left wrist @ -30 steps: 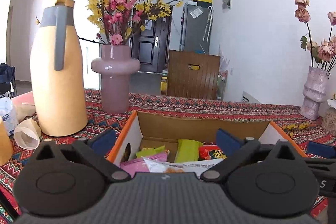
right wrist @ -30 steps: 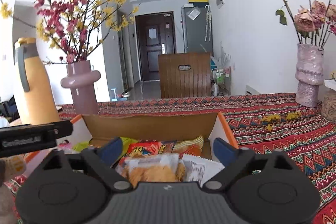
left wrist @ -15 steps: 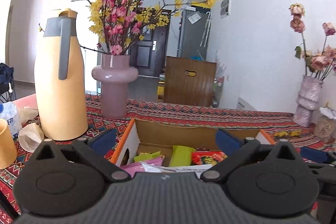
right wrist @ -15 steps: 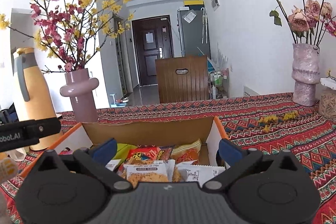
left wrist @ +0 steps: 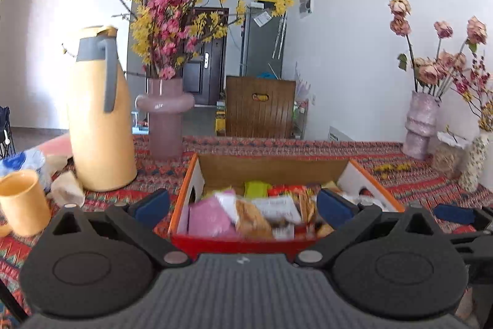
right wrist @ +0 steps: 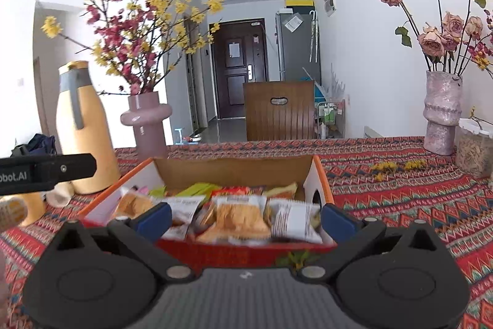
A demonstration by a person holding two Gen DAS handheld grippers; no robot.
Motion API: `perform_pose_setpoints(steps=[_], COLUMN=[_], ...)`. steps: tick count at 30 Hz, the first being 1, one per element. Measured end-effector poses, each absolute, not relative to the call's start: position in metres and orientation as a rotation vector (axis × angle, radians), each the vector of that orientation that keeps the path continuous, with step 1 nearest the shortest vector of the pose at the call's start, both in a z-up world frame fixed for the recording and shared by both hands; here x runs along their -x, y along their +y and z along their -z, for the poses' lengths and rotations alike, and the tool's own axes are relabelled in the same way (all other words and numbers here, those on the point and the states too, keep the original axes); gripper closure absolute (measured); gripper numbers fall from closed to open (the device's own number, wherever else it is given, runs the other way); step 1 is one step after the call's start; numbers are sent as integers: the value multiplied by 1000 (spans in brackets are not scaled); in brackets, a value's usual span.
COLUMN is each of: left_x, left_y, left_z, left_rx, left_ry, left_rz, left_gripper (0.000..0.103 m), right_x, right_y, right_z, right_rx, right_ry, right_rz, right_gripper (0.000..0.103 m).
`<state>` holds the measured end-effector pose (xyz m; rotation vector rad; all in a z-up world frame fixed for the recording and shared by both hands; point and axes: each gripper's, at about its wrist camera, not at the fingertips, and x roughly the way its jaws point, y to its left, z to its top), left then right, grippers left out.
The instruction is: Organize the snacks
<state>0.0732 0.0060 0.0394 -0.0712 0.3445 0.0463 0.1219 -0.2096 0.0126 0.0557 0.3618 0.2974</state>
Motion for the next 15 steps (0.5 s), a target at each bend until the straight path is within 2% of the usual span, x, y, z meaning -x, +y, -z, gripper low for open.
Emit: perform_pose_setpoints(steps=[15], left_x=[0], left_y=[12], left_z=[11], left_rx=[60], left_ry=[485], left_rz=[-25], left_gripper=[0], right_x=[-43], right_y=[-239], right_z=[21], right_rx=[-69], right_ry=[480], right_rz=[-311], right_gripper=[0])
